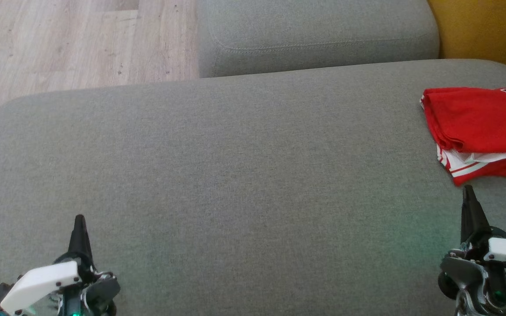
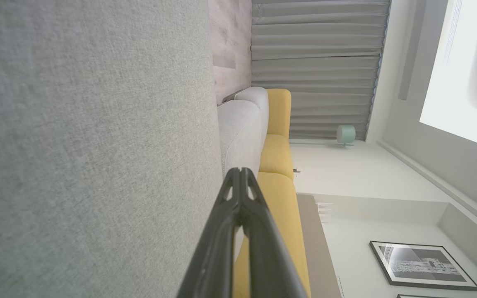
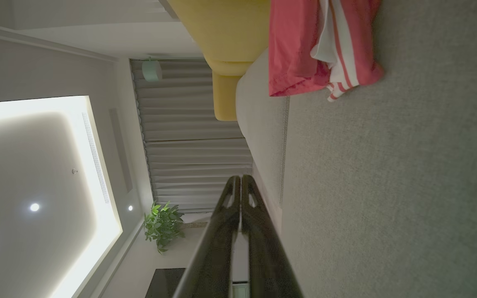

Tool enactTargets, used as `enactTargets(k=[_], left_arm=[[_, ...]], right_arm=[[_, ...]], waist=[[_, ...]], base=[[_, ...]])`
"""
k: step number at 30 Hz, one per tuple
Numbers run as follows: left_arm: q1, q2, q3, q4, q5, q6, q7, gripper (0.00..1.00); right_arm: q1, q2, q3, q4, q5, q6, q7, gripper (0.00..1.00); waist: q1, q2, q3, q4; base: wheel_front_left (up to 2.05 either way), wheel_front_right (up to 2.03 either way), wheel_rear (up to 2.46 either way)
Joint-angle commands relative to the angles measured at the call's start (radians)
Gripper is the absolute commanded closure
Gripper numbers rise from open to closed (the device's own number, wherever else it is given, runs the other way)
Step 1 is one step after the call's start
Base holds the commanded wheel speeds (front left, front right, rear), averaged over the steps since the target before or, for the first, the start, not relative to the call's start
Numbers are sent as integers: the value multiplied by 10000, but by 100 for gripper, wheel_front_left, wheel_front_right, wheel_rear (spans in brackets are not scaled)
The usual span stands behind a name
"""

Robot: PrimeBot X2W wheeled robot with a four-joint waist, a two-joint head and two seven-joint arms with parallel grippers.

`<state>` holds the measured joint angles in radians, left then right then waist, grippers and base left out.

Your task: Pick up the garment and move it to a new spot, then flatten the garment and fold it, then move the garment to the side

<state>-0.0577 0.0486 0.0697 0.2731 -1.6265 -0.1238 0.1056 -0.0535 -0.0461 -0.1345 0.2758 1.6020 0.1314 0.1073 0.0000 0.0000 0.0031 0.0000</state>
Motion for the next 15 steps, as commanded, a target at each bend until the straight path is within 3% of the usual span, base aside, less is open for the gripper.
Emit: enactTargets(k=[1, 15], left_arm=[[-500, 46, 408, -282, 153, -69, 50, 100], [-501, 40, 417, -282, 160, -69, 57, 100]], right_arm=[[-545, -42, 197, -310, 57, -7, 67, 100], [-545, -42, 196, -310, 57, -7, 68, 100]], waist=[[0, 0, 0, 0], [0, 0, 0, 0]], base=[[0, 0, 0], [0, 0, 0]])
